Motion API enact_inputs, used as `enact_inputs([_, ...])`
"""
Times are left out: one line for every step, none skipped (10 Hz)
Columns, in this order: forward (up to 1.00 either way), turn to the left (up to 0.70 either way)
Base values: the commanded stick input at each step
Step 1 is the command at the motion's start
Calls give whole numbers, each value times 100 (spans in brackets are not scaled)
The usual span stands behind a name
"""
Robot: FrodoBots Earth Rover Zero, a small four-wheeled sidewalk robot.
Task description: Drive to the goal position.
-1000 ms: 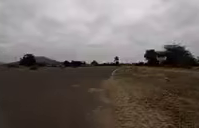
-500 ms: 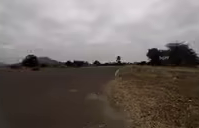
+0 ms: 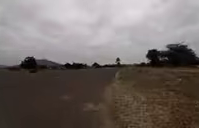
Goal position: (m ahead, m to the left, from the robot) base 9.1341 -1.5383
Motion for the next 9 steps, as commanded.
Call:
enact_inputs([85, -12])
enact_inputs([85, -26])
enact_inputs([85, -14])
enact_inputs([85, -1])
enact_inputs([85, -16])
enact_inputs([85, -26])
enact_inputs([85, -12])
enact_inputs([85, -6])
enact_inputs([85, -20])
